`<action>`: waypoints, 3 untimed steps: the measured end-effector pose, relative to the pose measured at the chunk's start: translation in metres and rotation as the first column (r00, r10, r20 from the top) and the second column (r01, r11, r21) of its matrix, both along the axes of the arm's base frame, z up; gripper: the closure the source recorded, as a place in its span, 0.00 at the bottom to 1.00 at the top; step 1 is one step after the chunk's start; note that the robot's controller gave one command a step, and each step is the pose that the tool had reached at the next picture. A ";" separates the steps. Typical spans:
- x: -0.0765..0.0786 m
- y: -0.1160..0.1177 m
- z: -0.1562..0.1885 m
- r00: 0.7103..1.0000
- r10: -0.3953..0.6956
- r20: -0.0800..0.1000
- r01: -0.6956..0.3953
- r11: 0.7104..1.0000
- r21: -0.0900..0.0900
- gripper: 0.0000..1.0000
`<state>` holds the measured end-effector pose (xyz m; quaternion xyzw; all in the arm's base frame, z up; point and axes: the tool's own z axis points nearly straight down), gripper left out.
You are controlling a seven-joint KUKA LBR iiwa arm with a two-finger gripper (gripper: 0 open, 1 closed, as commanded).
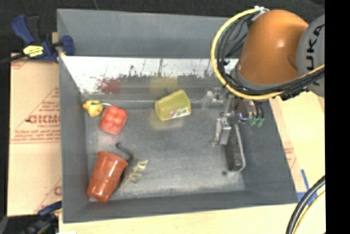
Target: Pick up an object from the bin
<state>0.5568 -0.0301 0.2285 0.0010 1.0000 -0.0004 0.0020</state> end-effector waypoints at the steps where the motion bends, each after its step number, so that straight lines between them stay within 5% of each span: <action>1: 0.098 0.048 -0.143 0.987 0.158 0.039 -0.158 0.987 -0.003 0.00; 2: 0.095 0.048 -0.139 0.987 0.157 0.034 -0.157 0.988 -0.002 0.00; 3: 0.098 -0.001 -0.124 0.949 0.312 0.050 -0.312 0.950 -0.016 0.00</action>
Offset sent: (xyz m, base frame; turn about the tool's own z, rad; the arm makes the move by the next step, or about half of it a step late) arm 0.0966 0.0552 -0.0685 -0.1267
